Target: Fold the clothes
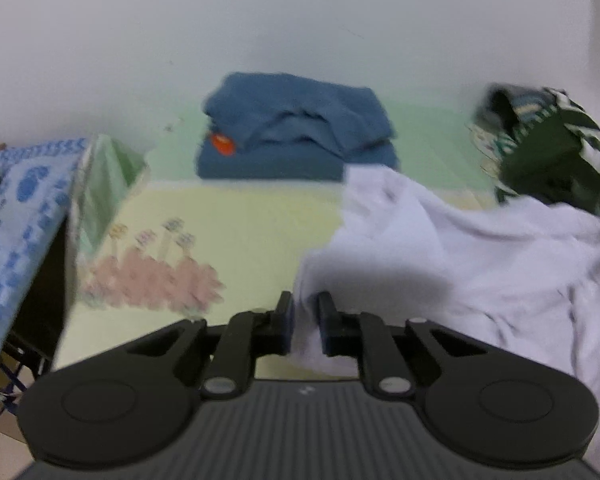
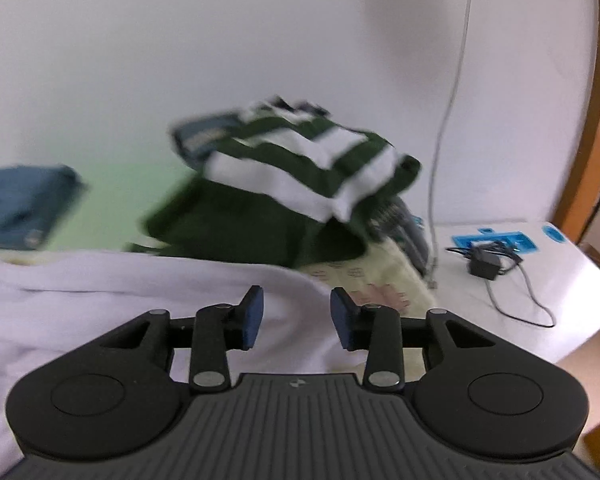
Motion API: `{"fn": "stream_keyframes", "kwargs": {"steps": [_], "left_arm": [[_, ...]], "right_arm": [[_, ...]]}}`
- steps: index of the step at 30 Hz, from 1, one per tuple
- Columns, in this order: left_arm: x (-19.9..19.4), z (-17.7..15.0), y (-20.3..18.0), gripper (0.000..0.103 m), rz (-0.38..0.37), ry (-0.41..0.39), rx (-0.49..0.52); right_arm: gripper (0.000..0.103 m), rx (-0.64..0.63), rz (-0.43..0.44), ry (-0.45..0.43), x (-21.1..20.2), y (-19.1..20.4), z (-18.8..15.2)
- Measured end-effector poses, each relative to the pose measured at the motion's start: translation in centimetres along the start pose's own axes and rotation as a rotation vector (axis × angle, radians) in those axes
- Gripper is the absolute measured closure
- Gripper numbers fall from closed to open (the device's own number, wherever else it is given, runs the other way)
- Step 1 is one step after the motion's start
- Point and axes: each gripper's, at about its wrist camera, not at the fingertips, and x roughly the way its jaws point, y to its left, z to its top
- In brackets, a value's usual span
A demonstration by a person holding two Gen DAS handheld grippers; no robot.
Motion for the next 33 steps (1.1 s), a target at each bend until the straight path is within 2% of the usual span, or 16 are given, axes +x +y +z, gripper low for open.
{"fn": "stream_keyframes", "kwargs": {"steps": [1,2,3,5,6,8,9,11,12,13,16,19,22,28,33], "left_arm": [[0.2,0.3,0.4,0.097,0.027,-0.002,0.0],[0.5,0.5,1.0,0.098,0.045,0.001,-0.003],[0.7,0.8,1.7,0.098,0.054,0.002,-0.014],[1.2,1.1,3.1,0.098,0.065,0.016,-0.05],[1.4,1.2,3.8,0.098,0.068,0.03,-0.062],[1.0,1.1,4.7,0.098,0.064,0.028,-0.072],[0.5,1.0,4.9,0.096,0.06,0.019,-0.069],[-0.8,0.5,4.6,0.093,0.043,0.003,-0.04],[-1.5,0.1,4.2,0.081,0.033,0.0,-0.021],[-2.2,-0.2,3.7,0.075,0.022,-0.004,-0.001],[-4.5,-2.1,1.9,0.072,-0.035,0.004,0.046],[-7.0,-4.4,0.0,0.059,-0.101,0.03,0.085],[-9.4,-6.8,-2.1,0.051,-0.138,0.056,0.143],[-14.0,-11.4,-5.6,0.043,-0.178,0.118,0.234],[-16.4,-14.4,-6.9,0.042,-0.196,0.196,0.212]], "right_arm": [[0.046,0.01,0.034,-0.004,-1.1,0.5,-0.5],[0.041,0.02,0.069,-0.009,-2.1,1.1,-1.1],[0.037,0.029,0.103,-0.013,-3.2,1.6,-1.6],[0.037,0.053,0.148,0.025,-4.3,2.4,-2.4],[0.038,0.065,0.169,0.044,-4.8,2.8,-2.7],[0.047,0.097,0.197,0.116,-5.1,3.2,-3.8],[0.057,0.112,0.21,0.152,-5.2,3.4,-4.4],[0.059,0.119,0.23,0.218,-5.5,3.9,-5.5],[0.059,0.104,0.234,0.236,-5.8,4.3,-5.9],[0.059,0.088,0.238,0.255,-6.1,4.7,-6.4],[0.059,0.029,0.283,0.282,-7.5,5.6,-7.6],[0.058,-0.035,0.358,0.3,-9.1,6.0,-8.3],[0.053,-0.112,0.43,0.307,-11.1,6.3,-9.0],[0.052,-0.287,0.604,0.331,-14.9,7.2,-10.4],[0.044,-0.398,0.745,0.355,-16.9,8.2,-12.0]]}}
